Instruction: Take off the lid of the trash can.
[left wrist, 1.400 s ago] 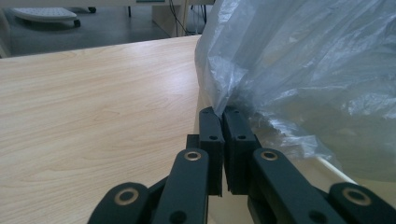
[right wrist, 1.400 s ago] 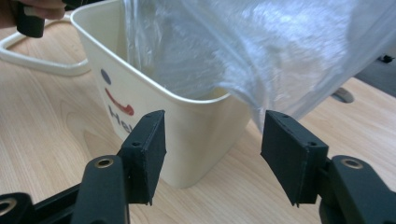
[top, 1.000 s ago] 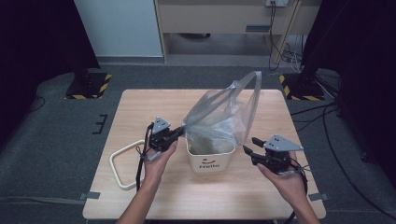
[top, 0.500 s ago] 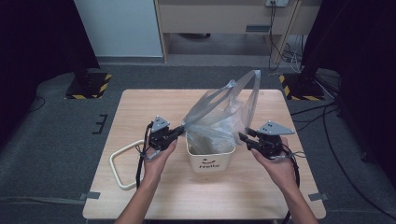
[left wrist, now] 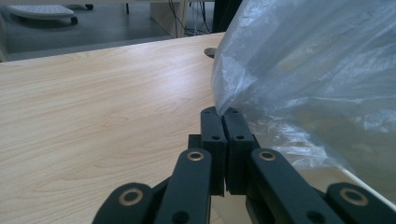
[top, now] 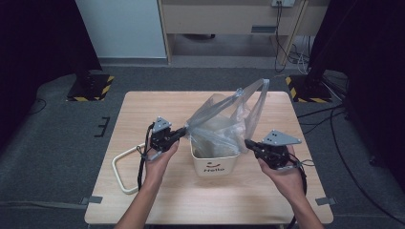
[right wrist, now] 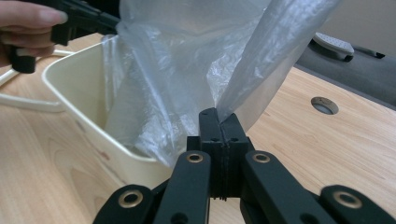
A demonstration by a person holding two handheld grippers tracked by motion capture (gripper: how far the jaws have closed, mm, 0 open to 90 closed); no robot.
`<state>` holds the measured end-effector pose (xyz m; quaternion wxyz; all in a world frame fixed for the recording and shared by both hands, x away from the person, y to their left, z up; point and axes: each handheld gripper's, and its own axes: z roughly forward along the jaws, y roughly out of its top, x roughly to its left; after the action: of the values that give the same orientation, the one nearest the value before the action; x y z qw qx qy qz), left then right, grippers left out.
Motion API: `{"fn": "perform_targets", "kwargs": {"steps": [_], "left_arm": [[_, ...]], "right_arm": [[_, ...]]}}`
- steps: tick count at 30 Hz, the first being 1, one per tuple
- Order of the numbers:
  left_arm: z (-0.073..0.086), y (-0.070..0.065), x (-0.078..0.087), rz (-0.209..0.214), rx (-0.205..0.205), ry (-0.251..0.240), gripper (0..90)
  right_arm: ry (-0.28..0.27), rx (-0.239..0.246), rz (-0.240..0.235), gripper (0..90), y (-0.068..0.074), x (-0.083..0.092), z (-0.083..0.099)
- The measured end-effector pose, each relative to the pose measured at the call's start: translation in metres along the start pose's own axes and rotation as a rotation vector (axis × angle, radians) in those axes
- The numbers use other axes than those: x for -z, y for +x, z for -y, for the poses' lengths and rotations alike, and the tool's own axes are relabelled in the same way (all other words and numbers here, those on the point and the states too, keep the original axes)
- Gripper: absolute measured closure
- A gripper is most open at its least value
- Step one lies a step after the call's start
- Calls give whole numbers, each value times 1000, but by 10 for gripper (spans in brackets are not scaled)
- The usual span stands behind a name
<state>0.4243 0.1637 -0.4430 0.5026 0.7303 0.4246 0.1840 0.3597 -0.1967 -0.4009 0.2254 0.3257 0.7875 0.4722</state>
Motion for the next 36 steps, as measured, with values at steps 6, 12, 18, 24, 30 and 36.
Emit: {"fn": "perform_targets", "kwargs": {"steps": [6, 12, 18, 24, 30, 36], "left_arm": [[-2, 5, -1, 1, 18, -2, 898], [-5, 11, -1, 8, 37, -7, 898], [-11, 13, 3, 2, 47, -26, 898], [-17, 15, 12, 7, 46, -31, 897], [-22, 16, 20, 21, 44, -34, 897], [-23, 14, 28, 25, 17, -30, 899]], "right_arm": [[13, 35, -12, 900, 10, 8, 2], [13, 51, -19, 900, 14, 17, 6], [4, 64, -26, 900, 19, 24, 4], [-2, 81, -27, 900, 22, 32, -7], [1, 97, -20, 900, 27, 36, -13], [9, 93, -24, 900, 29, 37, -16]]}}
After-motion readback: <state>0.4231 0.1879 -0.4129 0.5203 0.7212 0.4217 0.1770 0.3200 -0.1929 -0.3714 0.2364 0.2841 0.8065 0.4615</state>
